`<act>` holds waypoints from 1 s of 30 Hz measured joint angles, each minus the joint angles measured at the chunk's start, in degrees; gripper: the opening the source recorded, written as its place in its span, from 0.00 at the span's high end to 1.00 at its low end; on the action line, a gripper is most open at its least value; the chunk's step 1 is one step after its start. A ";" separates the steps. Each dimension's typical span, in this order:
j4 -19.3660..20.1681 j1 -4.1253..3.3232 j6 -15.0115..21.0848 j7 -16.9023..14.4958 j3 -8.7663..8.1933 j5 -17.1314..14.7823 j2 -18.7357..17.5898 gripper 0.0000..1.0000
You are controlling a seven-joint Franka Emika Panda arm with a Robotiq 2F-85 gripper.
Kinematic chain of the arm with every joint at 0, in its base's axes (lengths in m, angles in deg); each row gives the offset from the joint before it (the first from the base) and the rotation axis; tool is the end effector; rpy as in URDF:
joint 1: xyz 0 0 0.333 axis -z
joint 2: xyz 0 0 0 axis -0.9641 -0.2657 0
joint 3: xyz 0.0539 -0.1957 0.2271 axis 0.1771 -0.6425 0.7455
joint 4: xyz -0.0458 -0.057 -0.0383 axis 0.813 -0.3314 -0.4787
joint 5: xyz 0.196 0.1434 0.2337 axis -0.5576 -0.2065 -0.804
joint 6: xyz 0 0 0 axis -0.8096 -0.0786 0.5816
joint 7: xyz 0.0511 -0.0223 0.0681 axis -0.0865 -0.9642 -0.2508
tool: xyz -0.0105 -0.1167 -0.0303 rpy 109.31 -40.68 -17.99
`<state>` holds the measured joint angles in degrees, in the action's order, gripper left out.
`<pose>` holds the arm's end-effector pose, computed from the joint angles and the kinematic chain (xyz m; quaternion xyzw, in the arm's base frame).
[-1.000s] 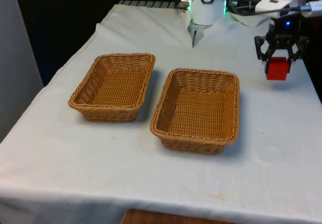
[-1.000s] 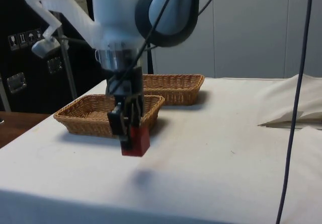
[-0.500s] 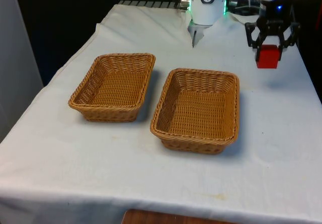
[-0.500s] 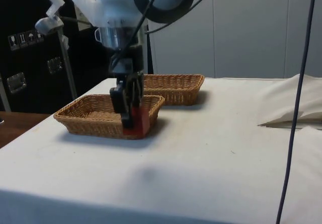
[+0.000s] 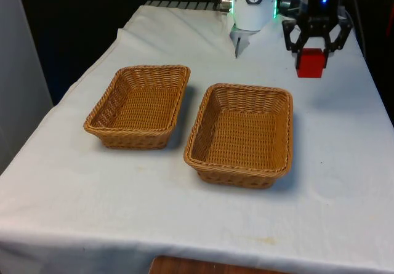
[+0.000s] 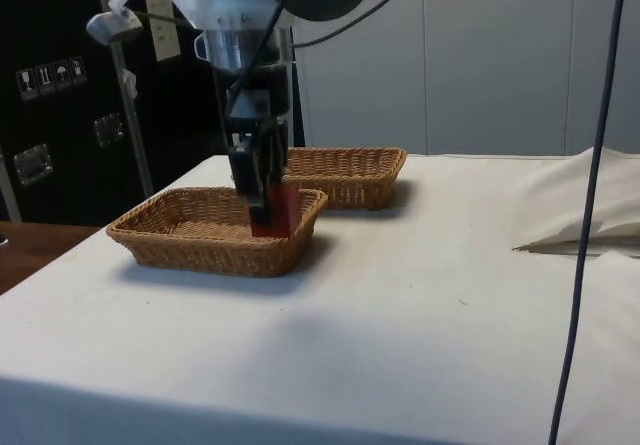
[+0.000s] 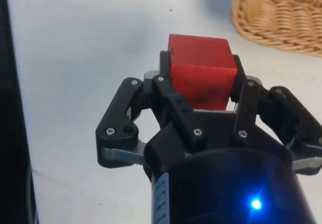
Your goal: Pick up the red cube and place it into the right basket.
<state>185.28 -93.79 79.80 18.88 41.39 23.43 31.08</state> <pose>0.4866 0.1276 0.3010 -0.9984 -0.0512 -0.0238 0.0027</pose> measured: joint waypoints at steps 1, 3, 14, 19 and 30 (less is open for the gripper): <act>0.00 0.11 -0.06 -0.86 -0.63 0.00 0.00 0.97; -0.06 0.17 -0.11 -1.72 -1.38 0.00 -0.11 0.97; -0.63 0.69 -0.06 -6.30 -5.21 0.00 -0.97 0.97; -0.69 0.86 -0.06 -8.19 -6.88 0.00 -0.97 0.97; -1.32 1.15 -0.17 -12.26 -10.71 0.00 -1.03 0.97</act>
<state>183.96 -92.64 79.63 6.62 30.67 23.43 30.05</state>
